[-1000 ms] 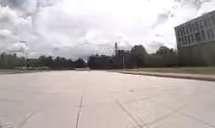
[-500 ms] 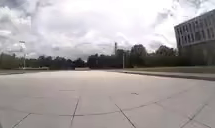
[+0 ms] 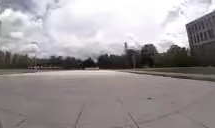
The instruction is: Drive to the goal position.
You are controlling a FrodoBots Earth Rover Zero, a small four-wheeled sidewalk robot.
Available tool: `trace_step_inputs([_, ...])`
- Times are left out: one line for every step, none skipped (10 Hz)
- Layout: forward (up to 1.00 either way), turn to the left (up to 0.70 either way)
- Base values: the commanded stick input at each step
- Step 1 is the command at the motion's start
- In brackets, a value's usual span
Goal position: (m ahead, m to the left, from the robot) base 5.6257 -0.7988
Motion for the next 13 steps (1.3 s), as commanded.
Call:
trace_step_inputs([0.7, 0.01])
trace_step_inputs([0.7, 0.01])
trace_step_inputs([0.7, 0.01])
trace_step_inputs([0.78, 0.01])
trace_step_inputs([0.85, 0.01])
trace_step_inputs([0.85, 0.01])
trace_step_inputs([0.87, 0.01])
trace_step_inputs([0.95, 0.01])
trace_step_inputs([1.0, 0.01])
trace_step_inputs([1.0, 0.01])
trace_step_inputs([1.0, 0.01])
trace_step_inputs([1.0, 0.01])
trace_step_inputs([1.0, 0.05])
